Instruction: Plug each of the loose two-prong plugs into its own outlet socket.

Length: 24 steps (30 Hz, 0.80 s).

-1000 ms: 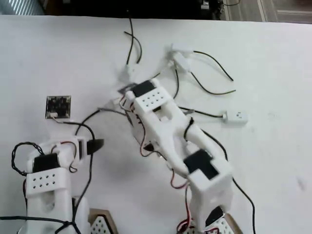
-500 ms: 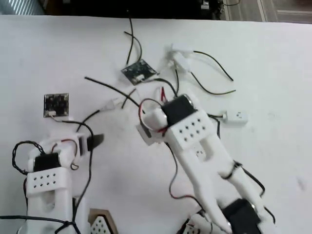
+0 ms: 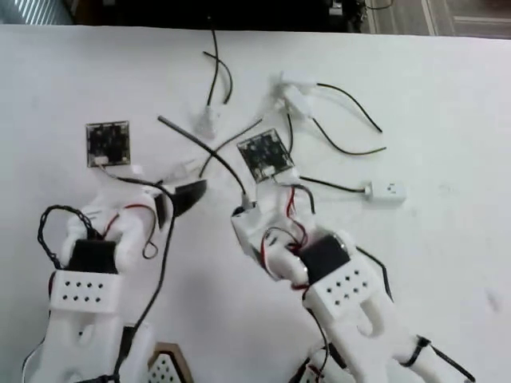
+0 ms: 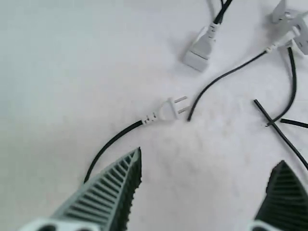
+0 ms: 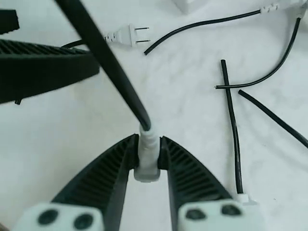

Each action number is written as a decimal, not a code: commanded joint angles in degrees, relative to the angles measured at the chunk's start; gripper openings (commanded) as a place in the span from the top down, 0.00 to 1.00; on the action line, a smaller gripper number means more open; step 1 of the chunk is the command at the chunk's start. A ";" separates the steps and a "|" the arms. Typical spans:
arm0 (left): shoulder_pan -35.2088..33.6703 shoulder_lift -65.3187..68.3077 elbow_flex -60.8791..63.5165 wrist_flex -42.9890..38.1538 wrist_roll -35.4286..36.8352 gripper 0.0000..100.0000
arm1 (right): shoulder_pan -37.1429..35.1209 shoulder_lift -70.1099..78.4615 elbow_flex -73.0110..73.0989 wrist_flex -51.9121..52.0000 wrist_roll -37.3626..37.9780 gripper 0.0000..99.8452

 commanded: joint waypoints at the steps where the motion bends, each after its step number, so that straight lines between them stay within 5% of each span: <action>1: 6.02 -1.45 -2.73 -1.14 1.58 0.61 | 0.31 -5.67 4.75 -6.11 -0.44 0.98; 16: 21.67 -19.30 -2.20 9.58 -3.87 0.61 | -3.21 -8.04 10.29 -9.98 -0.35 0.98; 21: 21.85 -19.74 -0.62 10.20 -6.68 0.61 | -3.12 -8.48 10.29 -8.92 -0.35 0.98; 24: 16.22 -19.74 -0.18 10.11 -6.77 0.61 | -2.95 -8.57 10.29 -8.84 -0.35 0.98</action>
